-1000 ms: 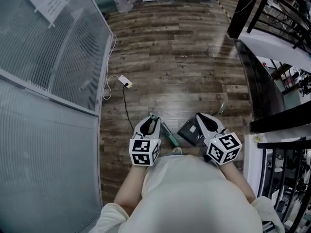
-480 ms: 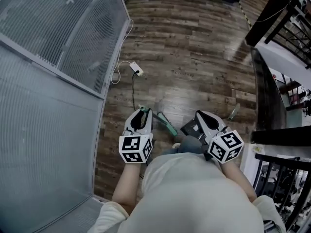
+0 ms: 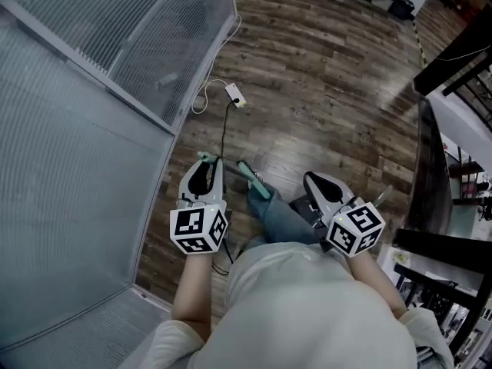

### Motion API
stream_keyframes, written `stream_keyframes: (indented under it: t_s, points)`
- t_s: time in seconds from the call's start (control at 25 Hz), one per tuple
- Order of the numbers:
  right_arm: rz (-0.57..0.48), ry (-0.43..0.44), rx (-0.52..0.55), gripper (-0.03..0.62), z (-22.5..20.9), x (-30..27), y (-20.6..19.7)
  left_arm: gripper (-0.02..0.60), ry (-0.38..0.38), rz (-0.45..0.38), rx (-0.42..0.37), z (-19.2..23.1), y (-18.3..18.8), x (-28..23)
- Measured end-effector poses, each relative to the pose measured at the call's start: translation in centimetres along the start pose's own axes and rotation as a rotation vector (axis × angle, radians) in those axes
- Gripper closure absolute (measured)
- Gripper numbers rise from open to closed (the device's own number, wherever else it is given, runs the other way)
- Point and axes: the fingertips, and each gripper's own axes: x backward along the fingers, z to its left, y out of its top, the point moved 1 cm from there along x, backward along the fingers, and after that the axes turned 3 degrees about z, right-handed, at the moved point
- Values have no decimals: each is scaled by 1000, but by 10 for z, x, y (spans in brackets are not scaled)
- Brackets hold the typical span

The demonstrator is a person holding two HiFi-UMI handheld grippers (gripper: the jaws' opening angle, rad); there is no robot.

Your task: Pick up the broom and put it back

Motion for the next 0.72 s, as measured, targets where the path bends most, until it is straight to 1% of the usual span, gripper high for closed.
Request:
stream_keyframes:
  t_s: [0.08,0.16,0.4,0.72]
  points:
    - [20,38,16,588,3,-16,3,488,37,-5,-5,14,2,-1]
    - [44,76,32,589,4,-37,5,488,79,-5,8,32,1,-5]
    - [88,184,72,588,17,-108,28,488,204,-15,74,89,6,-7]
    - [155,325,134,588,56,-207,68,488,338,-33,160,171,18,-6]
